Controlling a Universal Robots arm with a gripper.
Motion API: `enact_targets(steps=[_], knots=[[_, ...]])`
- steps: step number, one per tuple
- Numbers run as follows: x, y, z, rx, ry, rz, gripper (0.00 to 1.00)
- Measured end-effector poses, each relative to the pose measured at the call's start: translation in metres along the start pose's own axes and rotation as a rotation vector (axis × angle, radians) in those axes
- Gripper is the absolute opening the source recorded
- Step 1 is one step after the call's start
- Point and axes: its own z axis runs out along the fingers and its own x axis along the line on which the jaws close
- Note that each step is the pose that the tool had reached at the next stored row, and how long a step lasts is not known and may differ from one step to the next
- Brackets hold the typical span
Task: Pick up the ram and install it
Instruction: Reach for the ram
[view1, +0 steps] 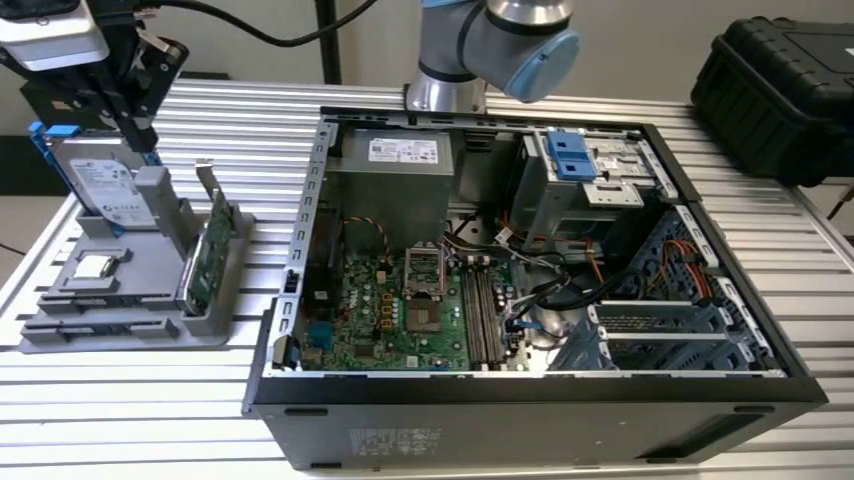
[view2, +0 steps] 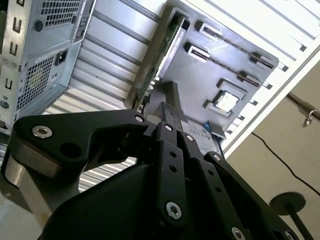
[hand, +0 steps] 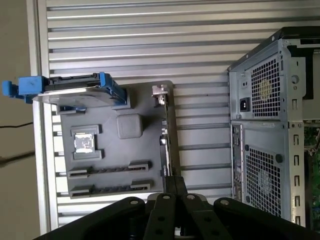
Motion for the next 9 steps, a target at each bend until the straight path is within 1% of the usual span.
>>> enact_targets(steps=[9], knots=[[0.0103, -0.0021, -0.0003, 0.0000, 0.0001, -0.001, 0.00]])
